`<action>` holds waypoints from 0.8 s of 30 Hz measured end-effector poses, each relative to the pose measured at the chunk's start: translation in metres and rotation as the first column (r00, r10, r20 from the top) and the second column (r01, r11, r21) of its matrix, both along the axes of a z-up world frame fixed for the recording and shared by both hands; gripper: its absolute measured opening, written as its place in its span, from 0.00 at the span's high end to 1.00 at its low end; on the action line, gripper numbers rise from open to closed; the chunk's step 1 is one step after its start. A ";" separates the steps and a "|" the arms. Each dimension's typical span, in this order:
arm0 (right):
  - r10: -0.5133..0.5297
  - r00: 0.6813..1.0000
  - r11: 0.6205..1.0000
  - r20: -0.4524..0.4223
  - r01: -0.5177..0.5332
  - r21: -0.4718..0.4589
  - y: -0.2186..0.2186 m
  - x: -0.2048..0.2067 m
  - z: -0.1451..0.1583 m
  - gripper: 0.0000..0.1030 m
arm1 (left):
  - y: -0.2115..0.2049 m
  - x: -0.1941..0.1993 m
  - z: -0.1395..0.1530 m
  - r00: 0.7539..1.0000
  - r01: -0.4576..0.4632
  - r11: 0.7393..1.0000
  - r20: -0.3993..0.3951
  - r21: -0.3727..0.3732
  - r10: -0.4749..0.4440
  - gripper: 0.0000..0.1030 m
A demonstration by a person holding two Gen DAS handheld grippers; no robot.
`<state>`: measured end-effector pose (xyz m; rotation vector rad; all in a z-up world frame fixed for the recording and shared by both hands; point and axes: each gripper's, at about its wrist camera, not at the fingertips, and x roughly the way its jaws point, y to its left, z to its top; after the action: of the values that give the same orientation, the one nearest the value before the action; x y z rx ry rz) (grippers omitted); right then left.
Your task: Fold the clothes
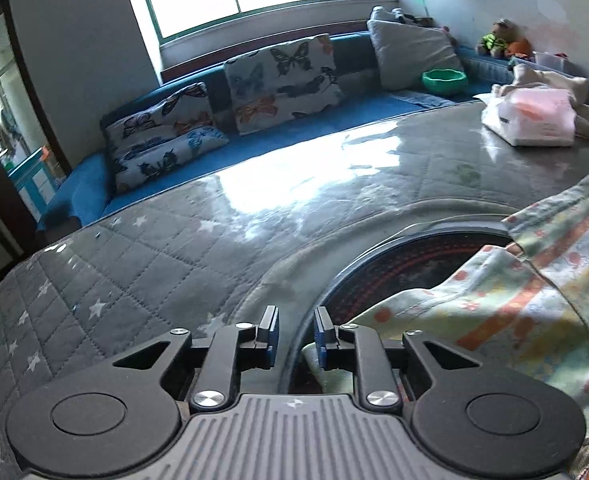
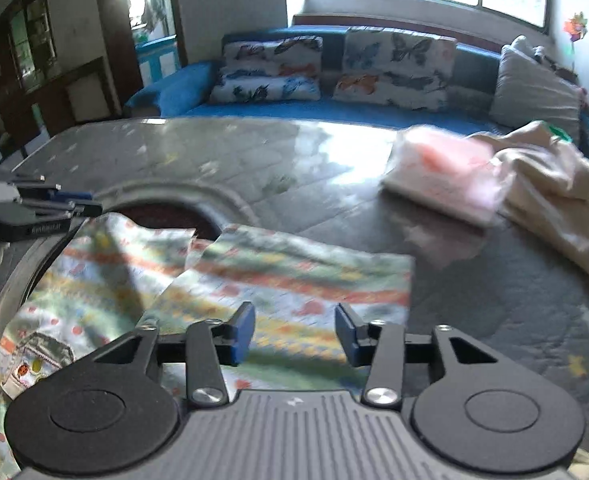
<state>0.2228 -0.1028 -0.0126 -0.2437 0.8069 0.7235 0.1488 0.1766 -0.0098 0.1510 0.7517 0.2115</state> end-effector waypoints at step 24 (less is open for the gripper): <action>0.089 0.994 0.995 0.061 -0.086 -0.053 -0.020 -0.090 0.001 0.14 | 0.047 -0.244 0.025 0.939 -0.339 0.935 0.025 -0.101 0.343 0.46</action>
<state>0.1328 -0.1227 -0.0112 -0.3481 0.7582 0.7748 -0.0955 0.2238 0.0157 -0.0775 0.7412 0.5075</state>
